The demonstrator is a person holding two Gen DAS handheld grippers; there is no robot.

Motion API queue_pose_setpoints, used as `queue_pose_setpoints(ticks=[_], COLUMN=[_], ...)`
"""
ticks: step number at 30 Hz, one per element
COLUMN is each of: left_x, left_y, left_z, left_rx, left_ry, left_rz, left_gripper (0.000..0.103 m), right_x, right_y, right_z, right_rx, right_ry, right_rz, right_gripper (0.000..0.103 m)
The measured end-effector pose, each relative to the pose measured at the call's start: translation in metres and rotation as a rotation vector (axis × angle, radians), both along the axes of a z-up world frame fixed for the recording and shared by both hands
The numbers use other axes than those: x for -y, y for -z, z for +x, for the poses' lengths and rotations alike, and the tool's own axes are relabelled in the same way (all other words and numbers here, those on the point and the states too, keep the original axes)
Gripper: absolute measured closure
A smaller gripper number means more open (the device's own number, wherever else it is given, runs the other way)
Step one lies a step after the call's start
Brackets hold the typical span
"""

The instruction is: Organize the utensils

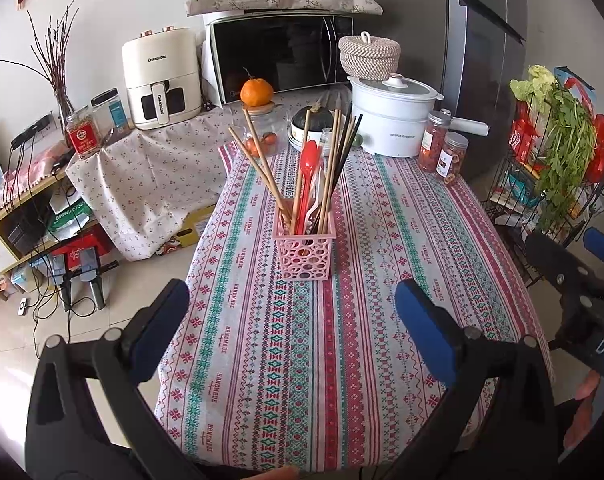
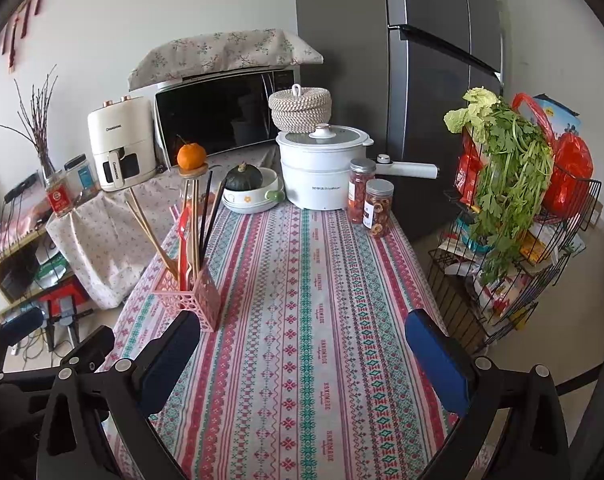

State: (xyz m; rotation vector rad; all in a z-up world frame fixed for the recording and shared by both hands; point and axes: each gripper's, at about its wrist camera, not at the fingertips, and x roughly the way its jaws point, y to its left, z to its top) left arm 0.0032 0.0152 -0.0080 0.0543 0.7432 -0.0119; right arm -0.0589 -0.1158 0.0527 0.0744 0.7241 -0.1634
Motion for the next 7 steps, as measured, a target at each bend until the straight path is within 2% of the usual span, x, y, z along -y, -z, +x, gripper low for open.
queue_pose_setpoints(ticks=[7], left_x=[-0.0003], left_y=[0.0015], left_z=[0.0002], left_rx=[0.000], left_ry=[0.002], left_rz=[0.002], left_gripper=[0.001], right_x=[-0.0002], right_y=[0.0034], right_z=[0.0013], right_rx=[-0.004], right_ry=[-0.004], right_rz=[0.000], right_gripper=[0.000])
